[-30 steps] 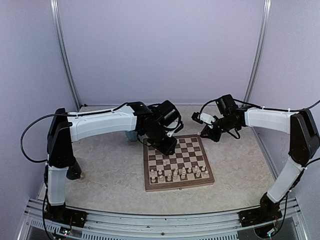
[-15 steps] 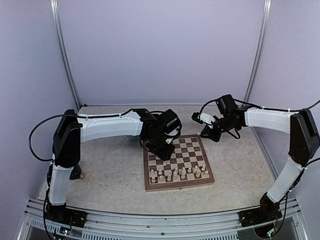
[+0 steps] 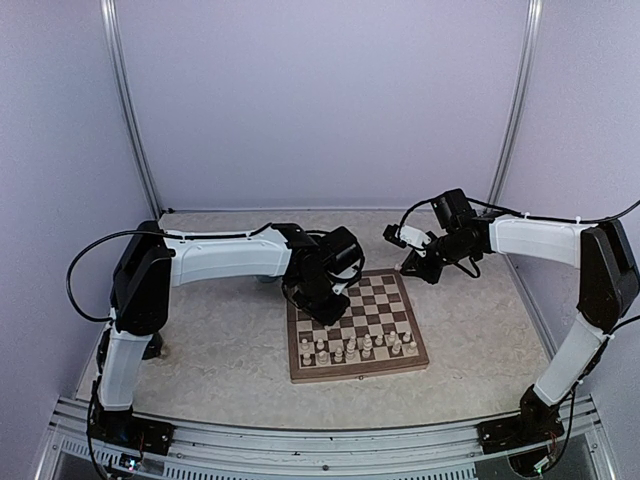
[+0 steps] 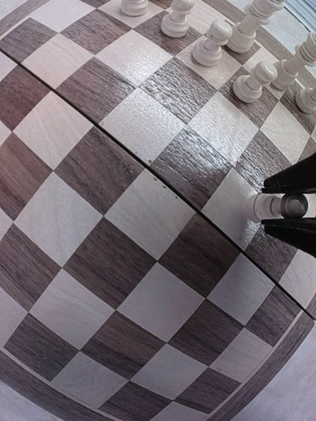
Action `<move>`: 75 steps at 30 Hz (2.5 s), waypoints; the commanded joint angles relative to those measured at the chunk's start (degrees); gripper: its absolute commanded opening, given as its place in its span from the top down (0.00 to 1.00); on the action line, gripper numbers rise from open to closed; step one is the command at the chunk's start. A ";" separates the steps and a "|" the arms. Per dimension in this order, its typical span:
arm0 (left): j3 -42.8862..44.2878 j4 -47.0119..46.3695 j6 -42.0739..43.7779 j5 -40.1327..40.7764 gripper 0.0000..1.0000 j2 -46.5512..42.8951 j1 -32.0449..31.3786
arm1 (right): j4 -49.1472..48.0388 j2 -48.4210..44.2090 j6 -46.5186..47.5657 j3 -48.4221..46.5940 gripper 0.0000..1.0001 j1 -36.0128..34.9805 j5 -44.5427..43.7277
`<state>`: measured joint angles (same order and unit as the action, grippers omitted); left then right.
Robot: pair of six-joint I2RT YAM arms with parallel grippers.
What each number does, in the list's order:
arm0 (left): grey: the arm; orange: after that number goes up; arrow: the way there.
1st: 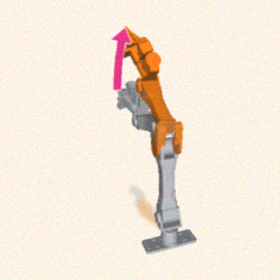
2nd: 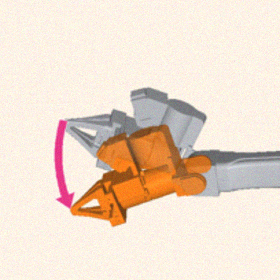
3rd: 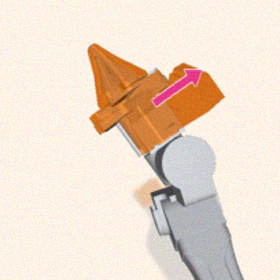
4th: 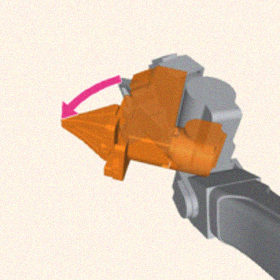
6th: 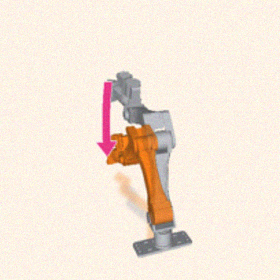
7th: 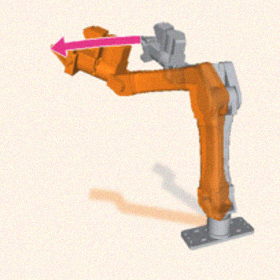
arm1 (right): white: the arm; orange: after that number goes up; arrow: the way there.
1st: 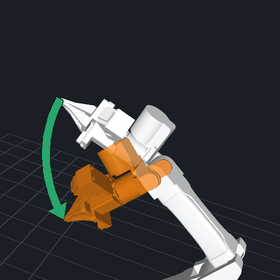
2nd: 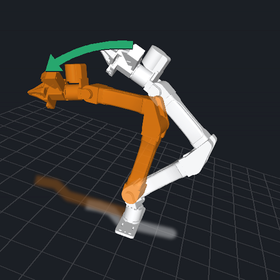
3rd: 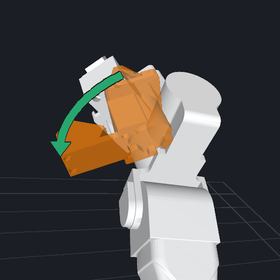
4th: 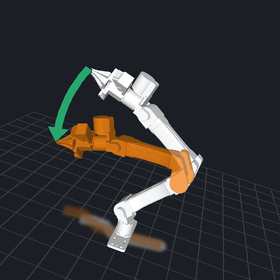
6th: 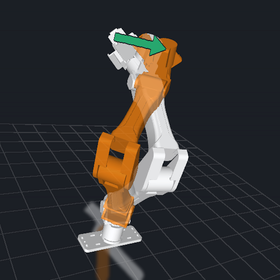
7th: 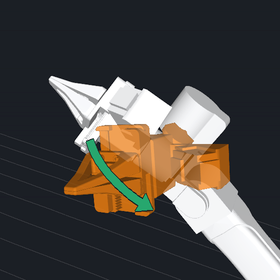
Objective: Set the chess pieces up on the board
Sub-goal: Adjust the pawn at c2, then pass from the right arm to the left
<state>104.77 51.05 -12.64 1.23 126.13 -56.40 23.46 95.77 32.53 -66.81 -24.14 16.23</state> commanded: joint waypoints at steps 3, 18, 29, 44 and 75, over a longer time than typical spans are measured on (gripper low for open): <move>-0.18 1.70 -0.47 -0.88 0.94 -0.58 -1.17 | -0.10 -0.47 -0.10 -0.19 0.95 0.67 0.38; -2.00 2.12 -1.48 -5.31 0.97 -2.55 -3.40 | 0.04 -0.47 -0.19 -0.33 0.96 0.68 0.71; -2.21 2.03 -1.93 -6.29 0.96 -2.05 -4.11 | 0.10 -0.66 -0.29 -0.34 0.96 0.67 0.99; 1.25 3.95 -1.59 -2.04 0.75 -3.34 -3.79 | 0.20 -1.17 -0.70 -0.46 0.95 0.69 2.18; -26.70 -62.03 -20.35 -39.60 0.56 -22.43 11.98 | 15.63 -2.57 -0.33 -18.40 0.94 -12.18 11.61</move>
<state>79.29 -4.23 -29.41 -33.47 103.48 -44.16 36.88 93.54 31.92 -84.12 -34.35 27.64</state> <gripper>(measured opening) 0.445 0.110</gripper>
